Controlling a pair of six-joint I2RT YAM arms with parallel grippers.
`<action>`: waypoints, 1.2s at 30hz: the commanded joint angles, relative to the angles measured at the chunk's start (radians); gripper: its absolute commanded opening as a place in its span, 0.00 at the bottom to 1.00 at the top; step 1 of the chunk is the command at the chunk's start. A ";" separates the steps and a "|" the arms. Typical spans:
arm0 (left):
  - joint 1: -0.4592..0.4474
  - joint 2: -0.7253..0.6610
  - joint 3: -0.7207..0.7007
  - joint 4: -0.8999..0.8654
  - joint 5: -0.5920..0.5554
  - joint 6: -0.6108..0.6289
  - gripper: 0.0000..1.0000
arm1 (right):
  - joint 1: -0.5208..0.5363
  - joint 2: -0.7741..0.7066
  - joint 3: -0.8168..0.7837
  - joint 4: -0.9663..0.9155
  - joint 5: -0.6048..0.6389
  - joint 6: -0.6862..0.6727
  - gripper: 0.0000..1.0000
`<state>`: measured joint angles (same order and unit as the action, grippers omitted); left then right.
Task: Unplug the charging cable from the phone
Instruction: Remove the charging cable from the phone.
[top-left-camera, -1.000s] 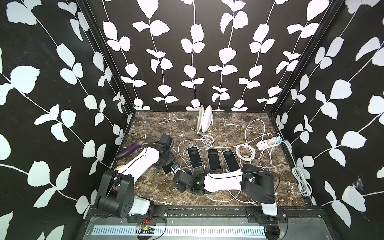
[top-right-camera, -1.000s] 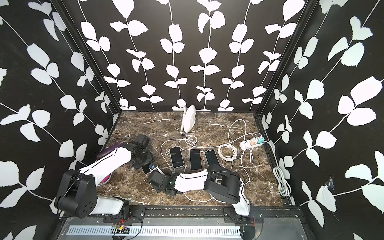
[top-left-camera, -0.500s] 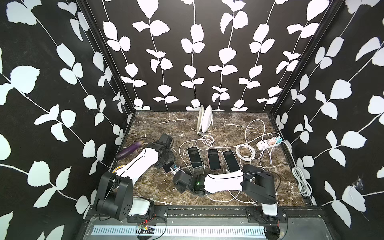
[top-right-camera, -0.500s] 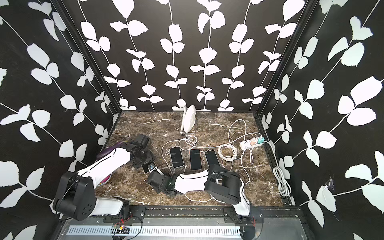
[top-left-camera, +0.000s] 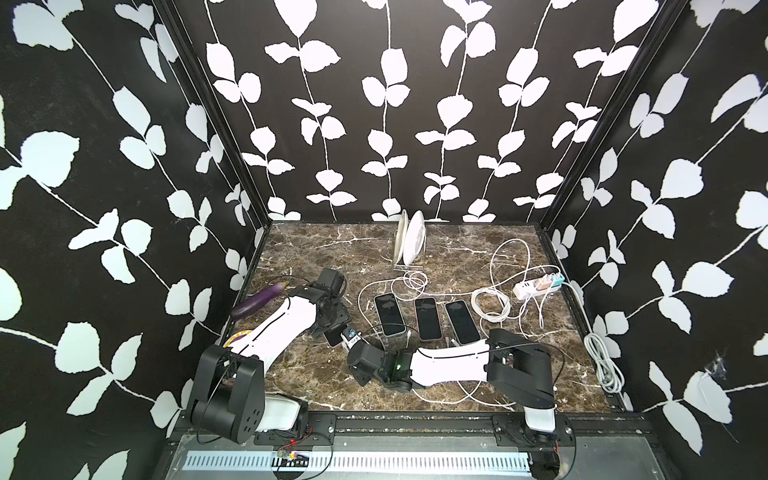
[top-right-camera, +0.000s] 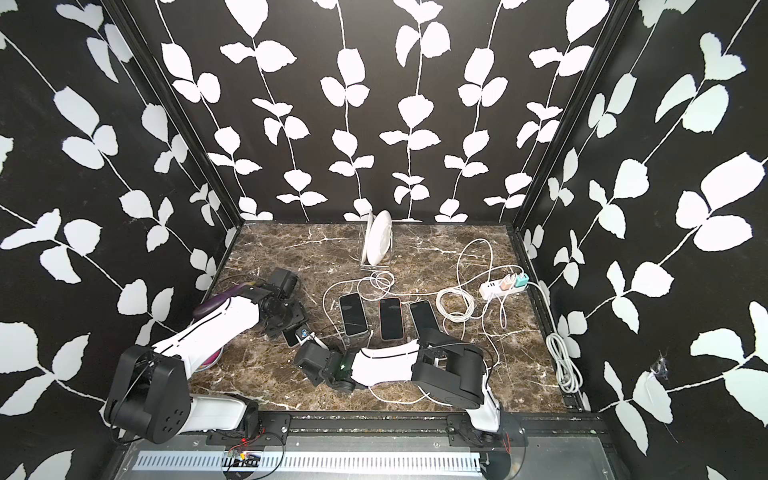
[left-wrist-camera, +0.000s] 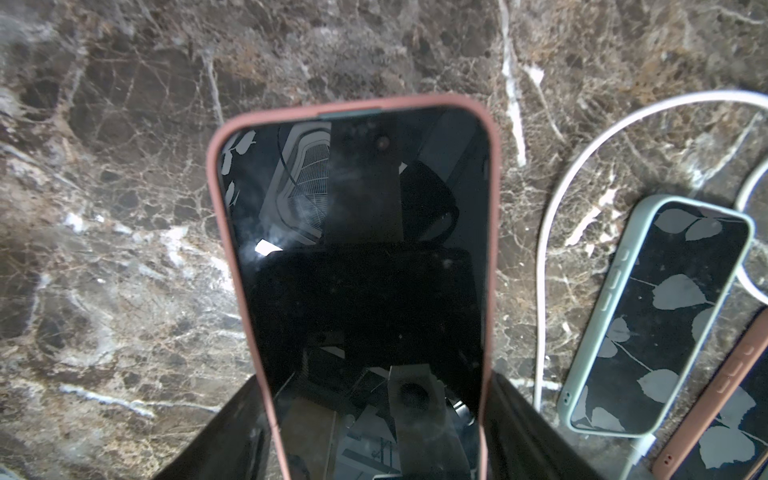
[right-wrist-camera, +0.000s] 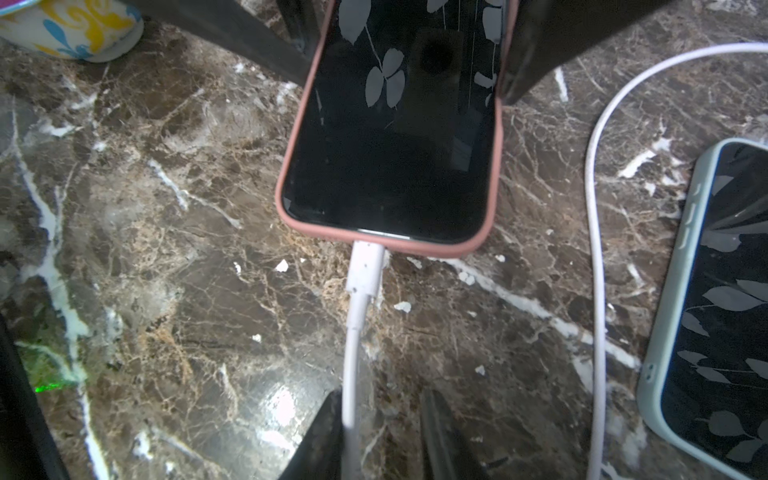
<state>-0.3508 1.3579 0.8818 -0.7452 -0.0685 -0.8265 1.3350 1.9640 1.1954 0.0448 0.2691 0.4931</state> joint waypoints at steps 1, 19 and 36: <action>0.001 -0.038 0.007 -0.022 -0.015 0.001 0.00 | 0.001 -0.026 0.004 0.021 -0.006 -0.004 0.32; 0.000 -0.052 0.016 -0.025 -0.001 -0.014 0.00 | 0.001 -0.041 -0.006 0.044 -0.031 -0.004 0.30; 0.001 -0.047 0.043 -0.033 -0.018 -0.011 0.00 | 0.002 -0.057 -0.030 0.059 -0.024 -0.004 0.01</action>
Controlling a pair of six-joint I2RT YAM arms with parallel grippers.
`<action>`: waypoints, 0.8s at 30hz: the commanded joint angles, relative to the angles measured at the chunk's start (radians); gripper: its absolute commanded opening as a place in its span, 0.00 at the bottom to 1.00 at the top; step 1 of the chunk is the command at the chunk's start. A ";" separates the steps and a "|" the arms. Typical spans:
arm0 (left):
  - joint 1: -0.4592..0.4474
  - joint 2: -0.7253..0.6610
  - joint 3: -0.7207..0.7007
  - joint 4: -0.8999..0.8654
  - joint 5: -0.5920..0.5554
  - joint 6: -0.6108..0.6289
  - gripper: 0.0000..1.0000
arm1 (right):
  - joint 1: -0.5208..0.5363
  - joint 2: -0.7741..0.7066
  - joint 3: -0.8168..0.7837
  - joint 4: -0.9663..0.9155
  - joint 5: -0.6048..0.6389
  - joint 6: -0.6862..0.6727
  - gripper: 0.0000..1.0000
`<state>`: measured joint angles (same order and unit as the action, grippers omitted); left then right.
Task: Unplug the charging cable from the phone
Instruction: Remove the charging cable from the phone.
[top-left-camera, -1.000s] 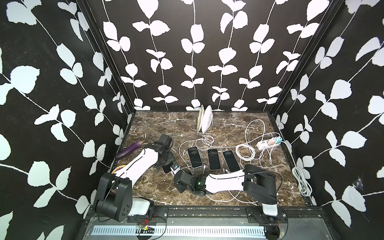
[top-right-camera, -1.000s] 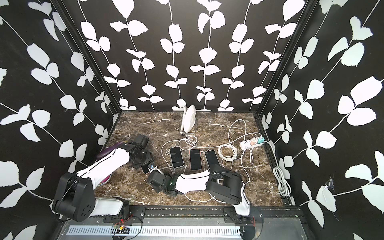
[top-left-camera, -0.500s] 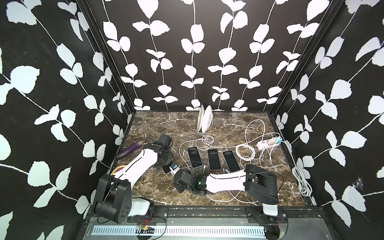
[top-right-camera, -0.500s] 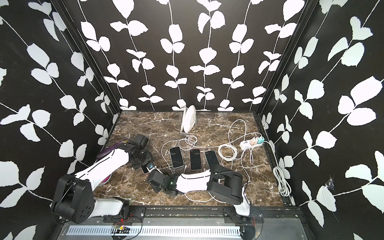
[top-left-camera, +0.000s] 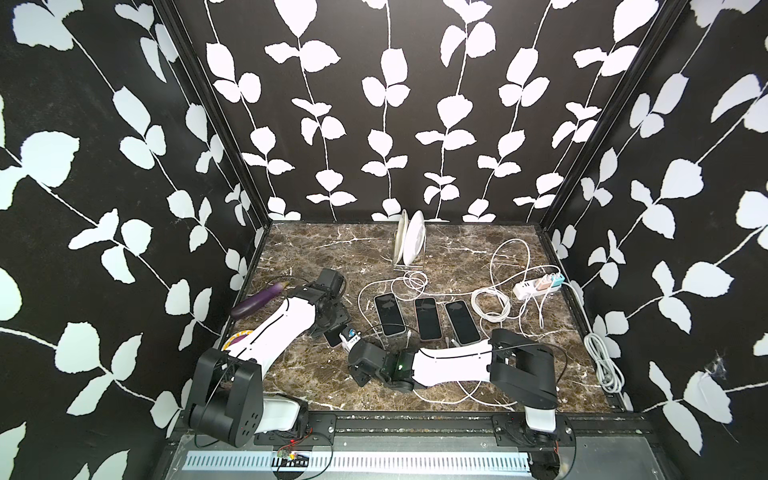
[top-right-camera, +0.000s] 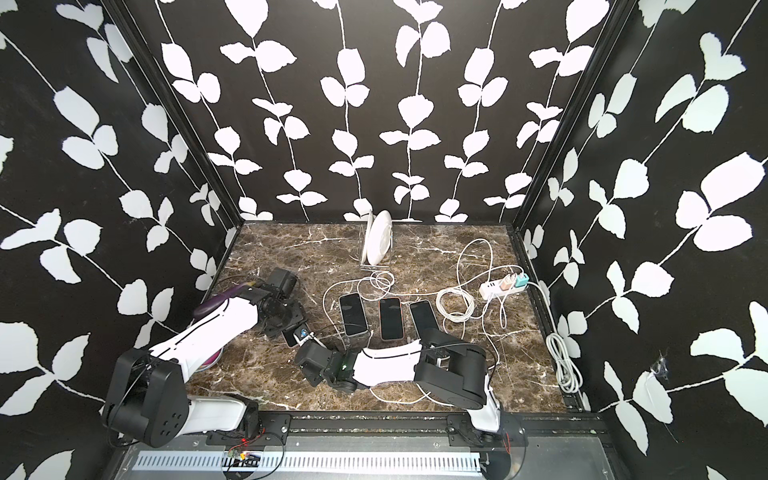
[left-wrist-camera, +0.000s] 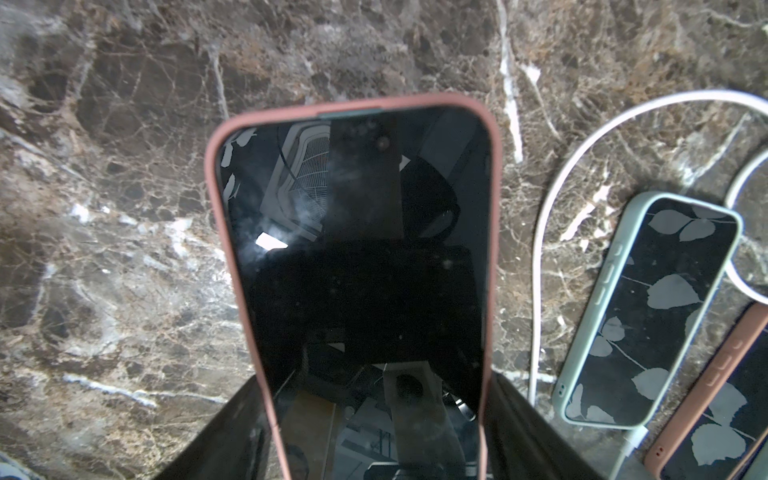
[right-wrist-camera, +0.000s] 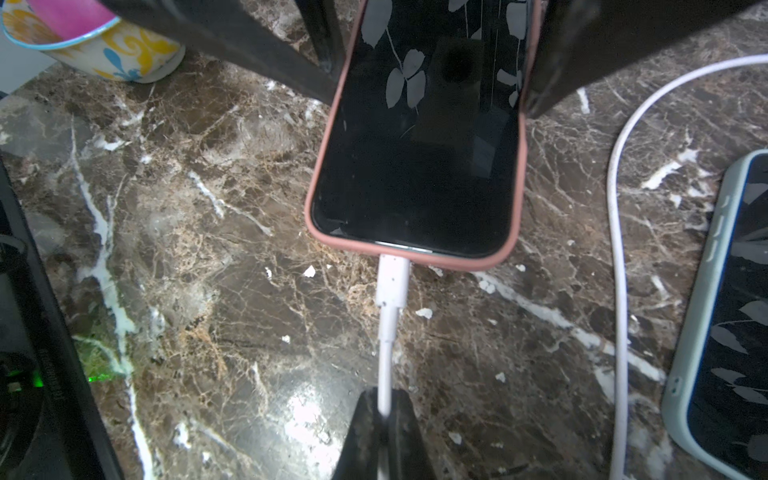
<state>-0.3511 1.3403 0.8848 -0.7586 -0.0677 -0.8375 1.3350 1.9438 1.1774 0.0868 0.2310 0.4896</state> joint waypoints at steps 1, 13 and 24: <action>0.002 -0.029 0.042 -0.020 -0.021 0.000 0.00 | 0.002 -0.037 -0.014 0.019 0.013 0.000 0.00; 0.002 -0.015 0.101 -0.031 -0.052 0.010 0.00 | 0.009 -0.052 -0.044 0.038 0.006 -0.004 0.00; 0.002 -0.011 0.061 -0.023 -0.067 0.035 0.00 | 0.009 -0.052 -0.059 0.024 -0.015 0.012 0.79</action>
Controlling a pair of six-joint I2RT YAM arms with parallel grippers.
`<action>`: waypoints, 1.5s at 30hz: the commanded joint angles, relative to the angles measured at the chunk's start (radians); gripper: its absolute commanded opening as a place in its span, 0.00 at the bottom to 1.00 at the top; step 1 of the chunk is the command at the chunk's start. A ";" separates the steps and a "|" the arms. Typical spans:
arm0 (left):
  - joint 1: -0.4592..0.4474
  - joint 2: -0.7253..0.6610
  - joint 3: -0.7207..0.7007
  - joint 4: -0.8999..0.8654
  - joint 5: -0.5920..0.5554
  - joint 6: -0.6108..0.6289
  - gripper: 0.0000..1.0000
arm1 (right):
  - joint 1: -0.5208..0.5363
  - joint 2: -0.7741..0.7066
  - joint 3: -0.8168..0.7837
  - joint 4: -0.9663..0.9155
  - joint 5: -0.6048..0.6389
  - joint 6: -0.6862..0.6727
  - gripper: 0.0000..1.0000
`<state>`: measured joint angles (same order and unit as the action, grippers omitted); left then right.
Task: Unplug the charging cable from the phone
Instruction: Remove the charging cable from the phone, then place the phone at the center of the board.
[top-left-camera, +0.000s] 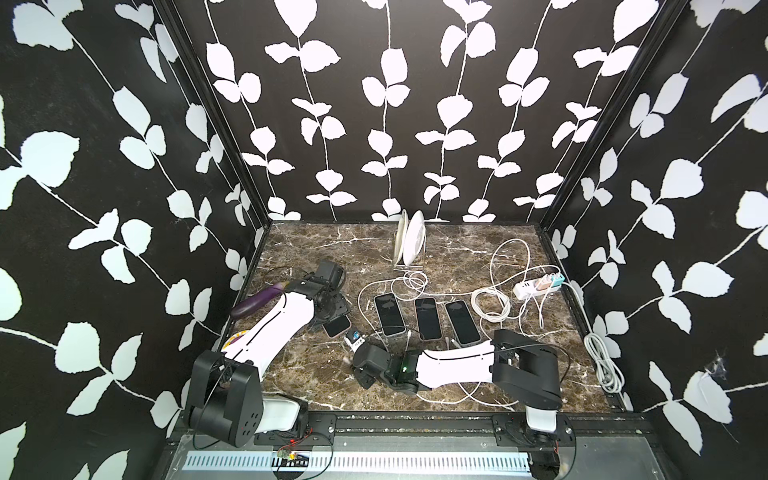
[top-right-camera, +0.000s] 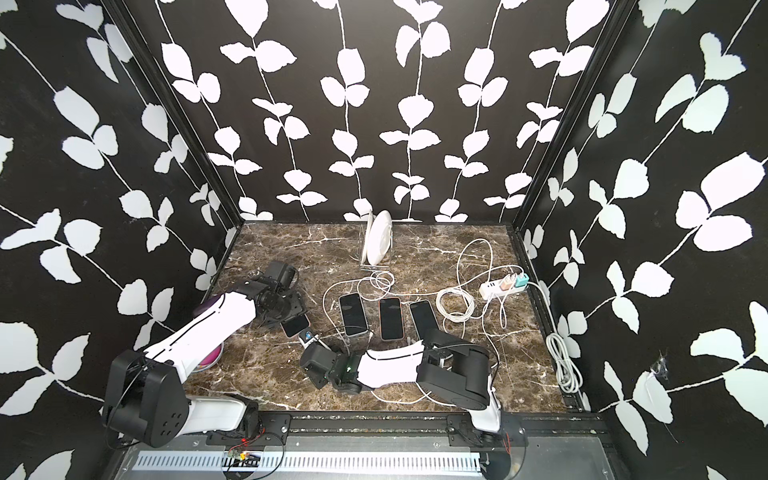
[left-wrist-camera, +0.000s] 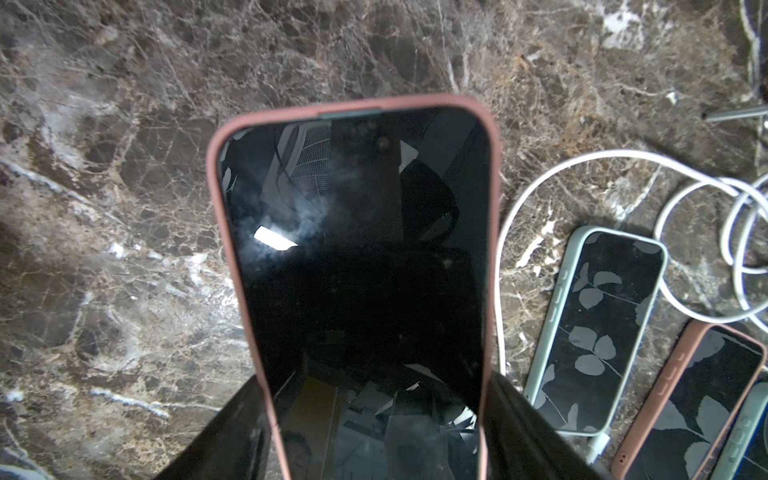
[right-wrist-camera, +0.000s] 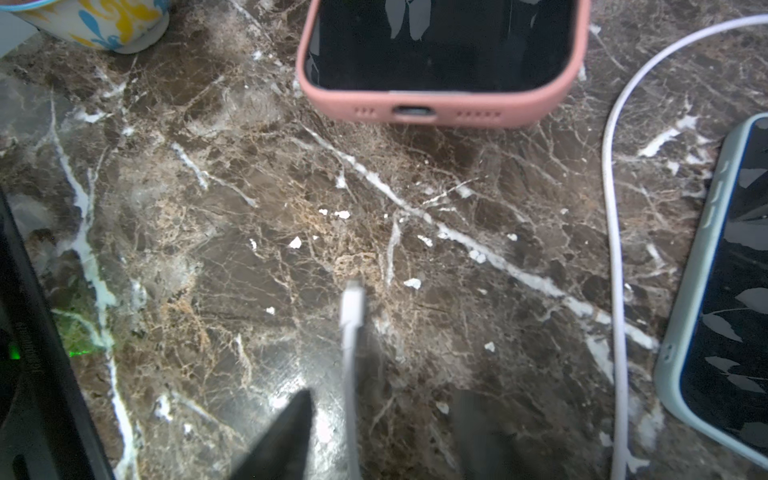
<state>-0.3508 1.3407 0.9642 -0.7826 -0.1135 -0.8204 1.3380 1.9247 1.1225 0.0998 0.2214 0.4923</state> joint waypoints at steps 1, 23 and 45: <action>0.002 -0.006 -0.027 0.006 -0.022 0.019 0.00 | 0.006 -0.040 -0.005 0.009 -0.007 0.011 0.80; 0.001 0.246 0.034 0.050 -0.087 0.251 0.00 | -0.149 -0.833 -0.217 -0.728 0.396 0.281 0.86; 0.001 0.360 0.041 0.129 0.016 0.273 0.50 | -0.334 -1.060 -0.314 -0.891 0.338 0.314 0.87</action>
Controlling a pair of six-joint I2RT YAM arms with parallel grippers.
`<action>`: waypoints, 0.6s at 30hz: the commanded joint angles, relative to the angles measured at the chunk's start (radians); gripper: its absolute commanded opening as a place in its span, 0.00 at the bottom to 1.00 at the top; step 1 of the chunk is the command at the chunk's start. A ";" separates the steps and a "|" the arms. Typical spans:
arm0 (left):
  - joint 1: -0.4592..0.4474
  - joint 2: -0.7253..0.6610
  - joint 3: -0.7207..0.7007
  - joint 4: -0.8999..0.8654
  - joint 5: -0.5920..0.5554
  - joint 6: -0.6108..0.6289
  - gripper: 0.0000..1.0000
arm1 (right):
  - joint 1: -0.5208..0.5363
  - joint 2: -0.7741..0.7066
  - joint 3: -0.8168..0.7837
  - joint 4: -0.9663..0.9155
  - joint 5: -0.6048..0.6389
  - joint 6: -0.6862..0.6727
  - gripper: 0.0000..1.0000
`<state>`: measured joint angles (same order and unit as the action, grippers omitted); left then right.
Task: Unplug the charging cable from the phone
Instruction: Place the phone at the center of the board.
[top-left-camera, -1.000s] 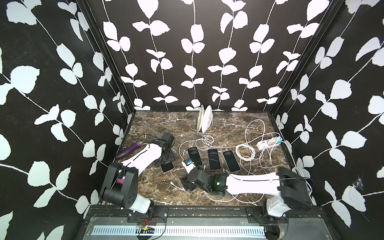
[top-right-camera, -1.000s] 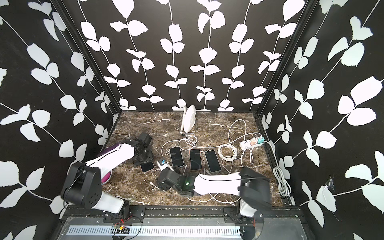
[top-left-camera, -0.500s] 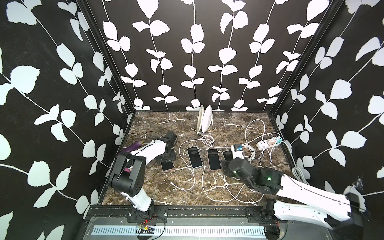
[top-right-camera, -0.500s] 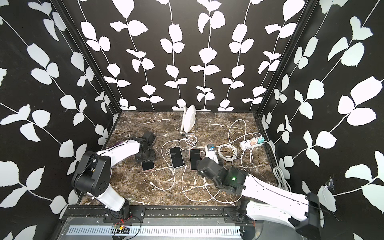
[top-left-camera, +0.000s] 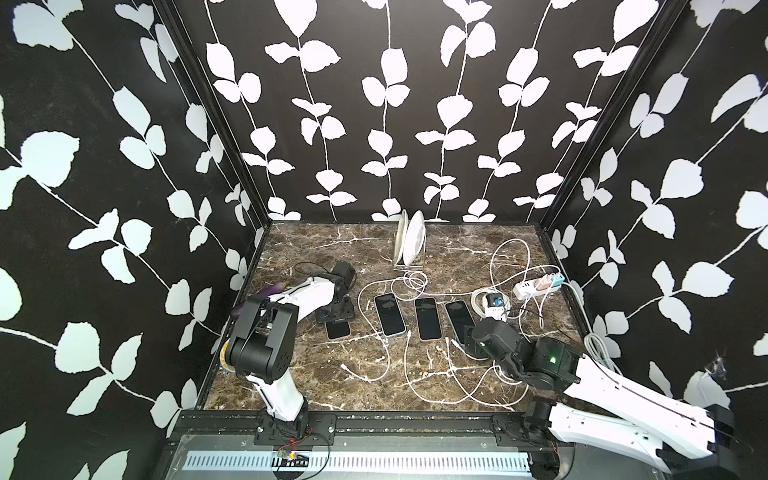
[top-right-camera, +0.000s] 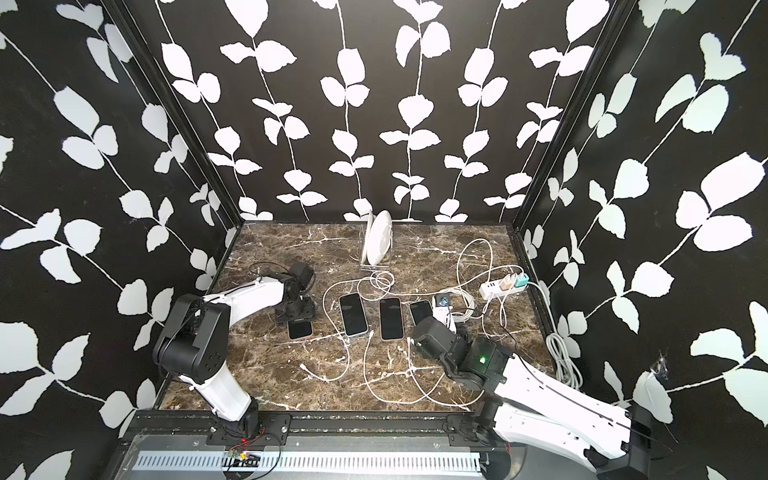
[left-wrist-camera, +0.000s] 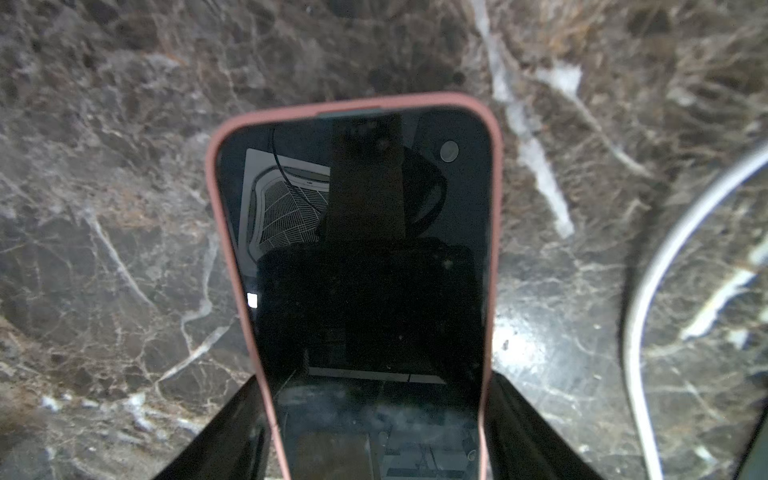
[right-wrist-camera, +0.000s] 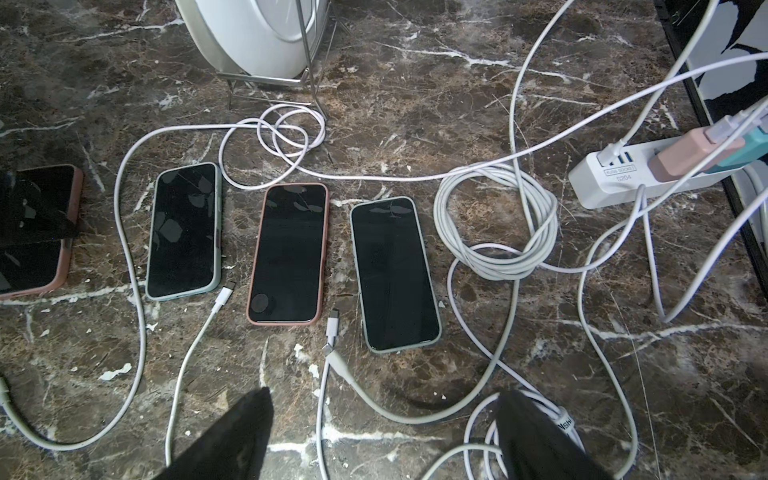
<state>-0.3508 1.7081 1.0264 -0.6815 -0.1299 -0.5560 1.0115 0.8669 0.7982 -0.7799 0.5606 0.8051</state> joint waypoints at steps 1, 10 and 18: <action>0.001 -0.012 -0.020 0.027 0.035 0.010 0.52 | -0.009 -0.003 0.011 -0.011 -0.001 0.000 0.87; 0.001 -0.070 -0.032 0.007 0.046 0.013 0.88 | -0.010 -0.008 0.026 -0.024 0.001 0.000 0.89; 0.001 -0.186 -0.011 -0.068 0.010 0.025 0.98 | -0.011 -0.018 0.046 -0.049 0.015 -0.010 0.94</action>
<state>-0.3500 1.5917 1.0046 -0.6903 -0.0956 -0.5457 1.0058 0.8616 0.8040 -0.8028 0.5571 0.8005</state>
